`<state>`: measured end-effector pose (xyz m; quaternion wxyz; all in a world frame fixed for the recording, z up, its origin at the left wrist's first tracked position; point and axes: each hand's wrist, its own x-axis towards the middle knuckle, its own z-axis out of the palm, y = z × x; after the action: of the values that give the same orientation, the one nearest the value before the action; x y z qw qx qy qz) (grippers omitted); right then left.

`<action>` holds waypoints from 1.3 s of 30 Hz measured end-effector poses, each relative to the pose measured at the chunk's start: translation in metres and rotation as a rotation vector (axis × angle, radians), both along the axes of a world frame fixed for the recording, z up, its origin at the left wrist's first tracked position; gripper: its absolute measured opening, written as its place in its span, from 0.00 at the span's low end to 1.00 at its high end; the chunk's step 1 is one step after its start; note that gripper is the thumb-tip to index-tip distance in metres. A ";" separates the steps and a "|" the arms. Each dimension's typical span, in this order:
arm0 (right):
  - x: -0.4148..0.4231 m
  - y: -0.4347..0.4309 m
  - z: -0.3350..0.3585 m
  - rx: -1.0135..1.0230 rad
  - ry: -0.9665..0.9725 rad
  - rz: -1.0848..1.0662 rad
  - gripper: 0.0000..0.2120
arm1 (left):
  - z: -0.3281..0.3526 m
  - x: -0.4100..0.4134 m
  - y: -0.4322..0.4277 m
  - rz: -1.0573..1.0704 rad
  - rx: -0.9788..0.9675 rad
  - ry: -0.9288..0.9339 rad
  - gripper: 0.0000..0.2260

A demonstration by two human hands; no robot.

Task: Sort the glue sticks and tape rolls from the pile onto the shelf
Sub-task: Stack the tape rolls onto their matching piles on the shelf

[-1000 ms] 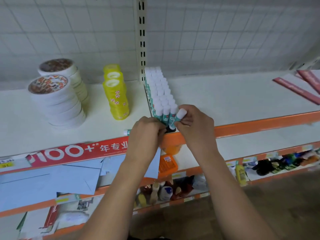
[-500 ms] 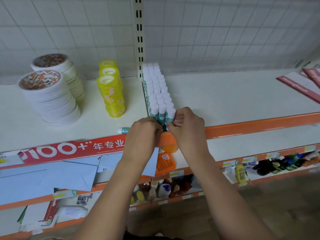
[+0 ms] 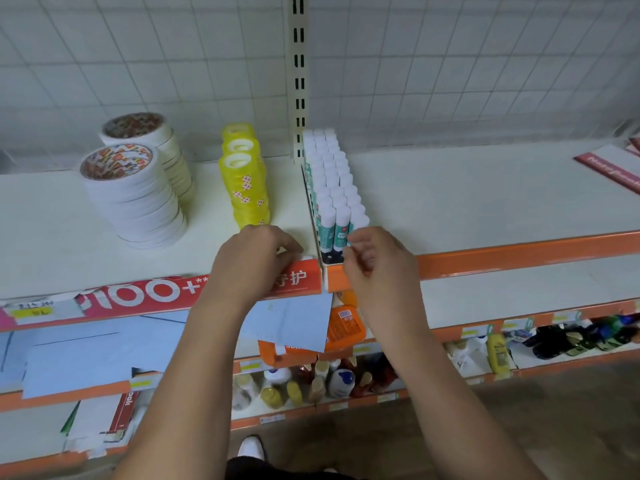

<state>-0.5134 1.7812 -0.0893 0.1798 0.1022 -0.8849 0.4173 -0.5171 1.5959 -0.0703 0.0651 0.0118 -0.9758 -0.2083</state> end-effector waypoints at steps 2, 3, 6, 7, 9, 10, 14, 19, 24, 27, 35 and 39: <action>-0.002 -0.008 -0.001 0.035 -0.072 0.071 0.07 | 0.003 -0.001 -0.001 -0.012 0.038 -0.050 0.07; -0.004 -0.012 -0.002 0.048 -0.098 0.099 0.07 | 0.004 -0.002 -0.002 -0.019 0.053 -0.067 0.08; -0.006 -0.018 -0.005 0.062 -0.122 0.139 0.07 | 0.005 -0.004 -0.010 -0.028 0.073 -0.118 0.11; -0.007 -0.019 -0.005 0.068 -0.126 0.142 0.07 | 0.004 -0.005 -0.014 -0.032 0.067 -0.130 0.12; -0.009 -0.021 -0.006 0.085 -0.136 0.146 0.07 | 0.003 -0.008 -0.020 -0.045 0.069 -0.153 0.13; -0.010 -0.023 -0.005 0.094 -0.141 0.146 0.07 | 0.003 -0.009 -0.022 -0.048 0.081 -0.162 0.12; -0.014 -0.027 -0.005 0.113 -0.153 0.134 0.05 | 0.004 -0.013 -0.024 -0.085 0.117 -0.156 0.12; -0.017 -0.031 -0.004 0.055 -0.229 0.099 0.10 | 0.010 -0.017 -0.023 -0.158 0.197 -0.057 0.10; -0.017 -0.033 -0.003 0.039 -0.195 0.063 0.10 | 0.009 -0.016 -0.022 -0.195 0.200 -0.008 0.11; -0.014 -0.031 -0.003 0.053 -0.196 0.060 0.11 | 0.008 -0.015 -0.022 -0.210 0.212 -0.006 0.11; -0.010 -0.015 0.009 0.125 -0.113 0.022 0.09 | 0.012 -0.008 -0.005 -0.299 0.147 0.032 0.10; -0.007 0.002 0.013 0.090 -0.113 -0.045 0.08 | 0.009 -0.006 0.007 -0.268 0.169 0.142 0.11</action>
<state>-0.5205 1.7833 -0.0768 0.1340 0.0665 -0.9136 0.3781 -0.5226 1.6030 -0.0610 0.1045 -0.1276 -0.9406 -0.2968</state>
